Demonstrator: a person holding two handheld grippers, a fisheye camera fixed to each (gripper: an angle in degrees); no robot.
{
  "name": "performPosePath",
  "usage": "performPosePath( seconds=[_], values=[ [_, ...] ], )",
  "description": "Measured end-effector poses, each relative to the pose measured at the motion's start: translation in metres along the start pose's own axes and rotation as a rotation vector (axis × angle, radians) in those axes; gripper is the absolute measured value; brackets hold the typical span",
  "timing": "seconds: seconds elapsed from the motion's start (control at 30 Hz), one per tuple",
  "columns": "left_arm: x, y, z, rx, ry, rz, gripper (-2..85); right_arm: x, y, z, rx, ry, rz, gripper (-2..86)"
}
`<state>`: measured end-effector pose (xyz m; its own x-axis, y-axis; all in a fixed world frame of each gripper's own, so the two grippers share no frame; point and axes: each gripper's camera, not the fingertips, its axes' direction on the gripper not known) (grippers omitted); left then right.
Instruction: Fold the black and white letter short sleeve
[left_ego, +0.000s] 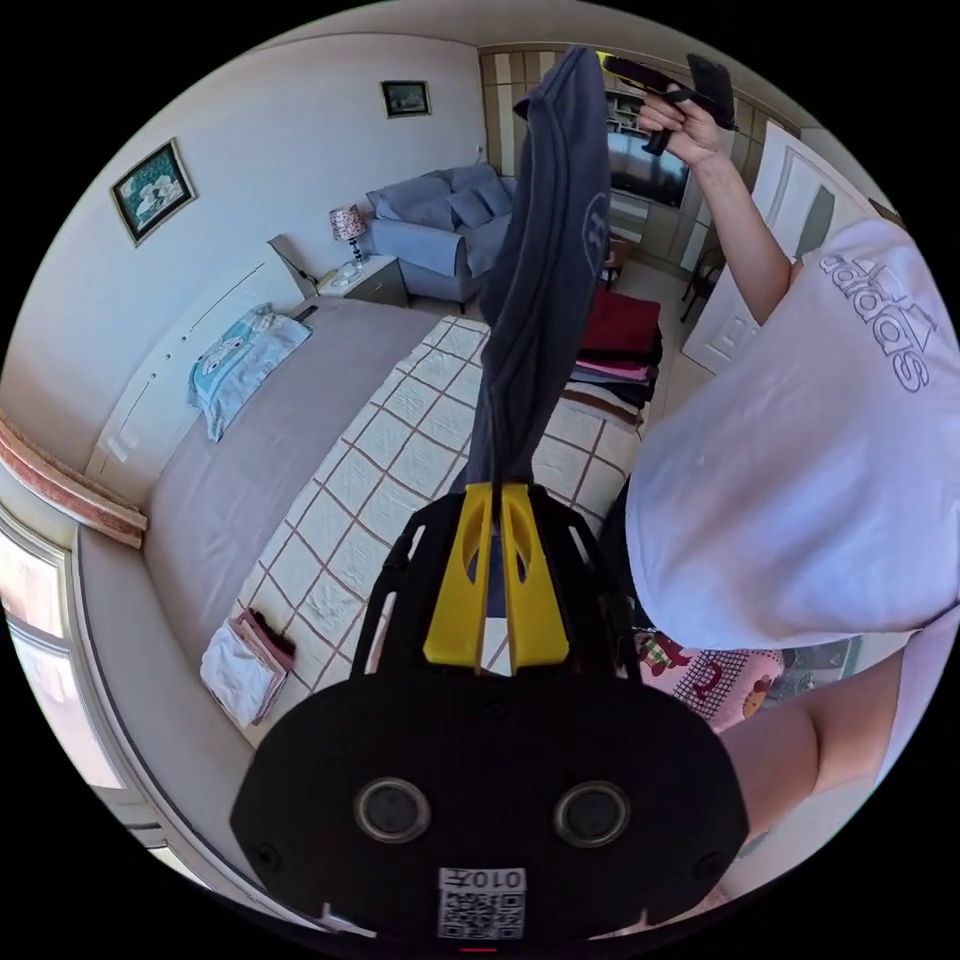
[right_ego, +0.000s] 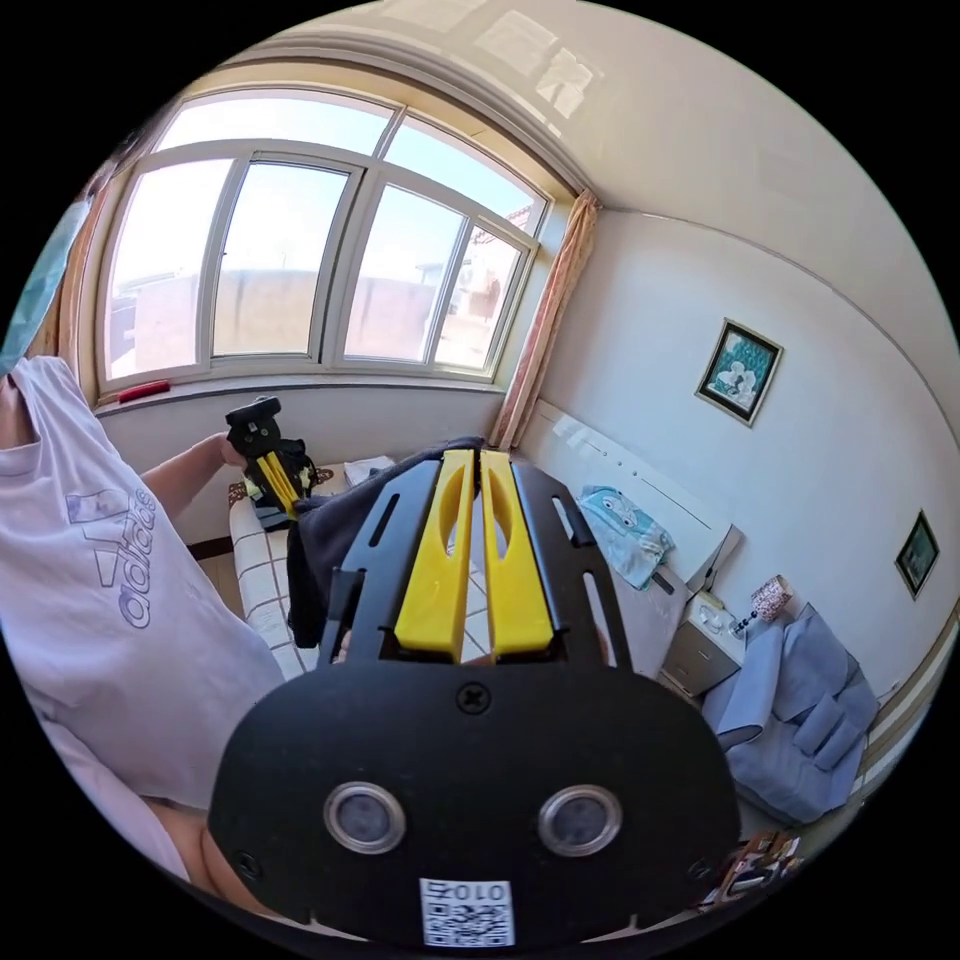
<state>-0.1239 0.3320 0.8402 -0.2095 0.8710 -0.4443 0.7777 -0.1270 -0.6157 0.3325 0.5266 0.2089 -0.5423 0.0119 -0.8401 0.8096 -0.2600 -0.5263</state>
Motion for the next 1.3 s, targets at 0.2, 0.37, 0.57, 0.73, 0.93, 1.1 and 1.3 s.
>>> performPosePath(
  seconds=[0.2, 0.37, 0.57, 0.73, 0.93, 1.1, 1.3],
  values=[
    [-0.004, 0.030, -0.068, 0.126, -0.166, -0.119, -0.2, 0.010, 0.011, 0.015, -0.104, 0.056, 0.077, 3.3],
    [-0.011, 0.085, -0.161, 0.497, -0.369, -0.507, -0.2, 0.022, 0.022, -0.008, 0.019, 0.062, 0.127, 3.3],
    [0.070, 0.098, -0.259, 0.727, -0.662, -0.422, -0.2, 0.007, 0.034, -0.075, 0.247, 0.044, 0.060, 3.2],
    [0.149, 0.107, -0.295, 0.696, -0.833, -0.208, -0.3, -0.017, 0.063, -0.115, 0.282, 0.044, -0.018, 3.1],
    [0.203, 0.130, -0.334, 0.749, -0.827, -0.144, -0.3, -0.019, 0.072, -0.138, 0.295, 0.007, -0.025, 2.8],
    [0.202, 0.122, -0.364, 0.715, -0.882, -0.114, -0.3, 0.005, 0.032, -0.127, 0.322, 0.062, -0.088, 2.8],
    [0.057, 0.117, -0.325, 0.611, -0.540, -0.326, -0.3, 0.081, 0.008, 0.021, 0.096, -0.120, 0.135, 2.9]
  ],
)
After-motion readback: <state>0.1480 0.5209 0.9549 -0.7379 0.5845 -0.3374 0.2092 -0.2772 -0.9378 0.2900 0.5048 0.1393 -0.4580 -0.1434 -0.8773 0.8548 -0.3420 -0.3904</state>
